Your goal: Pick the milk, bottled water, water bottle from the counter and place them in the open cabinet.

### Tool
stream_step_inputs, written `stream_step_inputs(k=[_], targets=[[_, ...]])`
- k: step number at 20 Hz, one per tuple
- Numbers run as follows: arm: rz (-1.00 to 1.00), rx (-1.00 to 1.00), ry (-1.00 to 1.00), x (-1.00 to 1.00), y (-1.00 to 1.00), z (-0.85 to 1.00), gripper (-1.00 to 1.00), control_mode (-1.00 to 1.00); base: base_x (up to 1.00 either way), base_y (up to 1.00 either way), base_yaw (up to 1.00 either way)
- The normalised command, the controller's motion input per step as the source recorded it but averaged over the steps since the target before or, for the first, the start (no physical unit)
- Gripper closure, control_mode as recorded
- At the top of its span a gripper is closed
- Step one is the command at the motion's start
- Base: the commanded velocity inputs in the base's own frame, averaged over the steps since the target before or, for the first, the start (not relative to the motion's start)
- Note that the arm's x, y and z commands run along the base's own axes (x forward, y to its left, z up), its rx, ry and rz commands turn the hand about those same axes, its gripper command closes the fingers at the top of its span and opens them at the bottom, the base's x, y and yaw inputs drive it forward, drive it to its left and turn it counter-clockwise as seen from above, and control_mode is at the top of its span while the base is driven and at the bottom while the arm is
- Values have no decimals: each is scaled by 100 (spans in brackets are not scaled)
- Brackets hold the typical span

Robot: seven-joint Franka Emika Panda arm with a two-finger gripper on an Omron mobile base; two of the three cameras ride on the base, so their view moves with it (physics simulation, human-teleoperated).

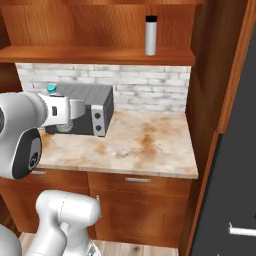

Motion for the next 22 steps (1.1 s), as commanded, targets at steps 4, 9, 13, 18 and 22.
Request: stream_step_inputs(k=[4, 9, 13, 18, 22], targets=[[0, 0, 0, 0, 0, 0, 100, 100, 34, 41, -16], [0, 0, 0, 0, 0, 0, 100, 100, 32, 45, -15], [0, 0, 0, 0, 0, 0, 100, 100, 36, 38, -14], [0, 0, 0, 0, 0, 0, 100, 100, 35, 32, -14], [0, 0, 0, 0, 0, 0, 100, 100, 38, 33, -15]])
